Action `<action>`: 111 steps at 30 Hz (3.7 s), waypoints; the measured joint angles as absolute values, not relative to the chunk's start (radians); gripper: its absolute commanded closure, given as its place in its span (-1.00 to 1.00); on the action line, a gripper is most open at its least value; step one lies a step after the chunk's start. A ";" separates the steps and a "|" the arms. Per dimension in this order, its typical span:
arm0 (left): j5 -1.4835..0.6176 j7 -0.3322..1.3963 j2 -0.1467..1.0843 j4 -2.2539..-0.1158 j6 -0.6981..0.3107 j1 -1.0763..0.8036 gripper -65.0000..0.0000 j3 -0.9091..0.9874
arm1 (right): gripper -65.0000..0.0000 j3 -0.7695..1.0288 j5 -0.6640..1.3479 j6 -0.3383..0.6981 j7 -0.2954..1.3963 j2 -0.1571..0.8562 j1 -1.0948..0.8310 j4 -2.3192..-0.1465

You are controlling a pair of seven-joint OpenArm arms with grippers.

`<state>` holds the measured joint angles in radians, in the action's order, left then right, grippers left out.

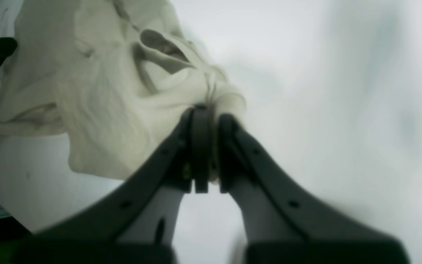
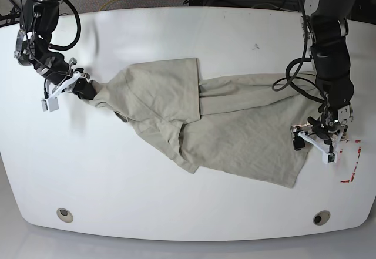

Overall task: Fold the T-shirt properly
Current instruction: 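Release the left gripper and move it to another shirt edge, then grasp the shirt edge with the left gripper while right holds, then lift and shake the shirt with both grippers, then lay it flat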

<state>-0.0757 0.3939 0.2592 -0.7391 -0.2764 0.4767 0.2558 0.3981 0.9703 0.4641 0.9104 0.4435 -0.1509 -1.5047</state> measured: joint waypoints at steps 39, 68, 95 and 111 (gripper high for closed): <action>-0.083 0.617 0.231 -1.599 -0.282 -0.244 -0.52 0.324 | 1.00 0.393 0.970 0.461 0.910 0.443 -0.146 -1.504; -0.095 0.741 0.233 -1.238 -0.390 0.147 -0.59 0.403 | 1.00 0.393 0.970 0.460 0.910 0.416 -0.126 -1.504; -0.095 0.717 0.192 -1.088 -0.571 0.237 0.22 0.480 | 1.00 0.399 0.970 0.454 0.910 0.397 -0.125 -1.504; -0.076 0.865 0.172 -1.241 -0.596 0.178 0.97 0.455 | 1.00 0.399 0.970 0.452 0.915 0.400 -0.129 -1.515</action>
<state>-0.0761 0.8654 0.1719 -1.2407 -0.5957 0.1780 0.4549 0.3992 0.9703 0.4522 0.9154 0.3996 -0.1287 -1.5146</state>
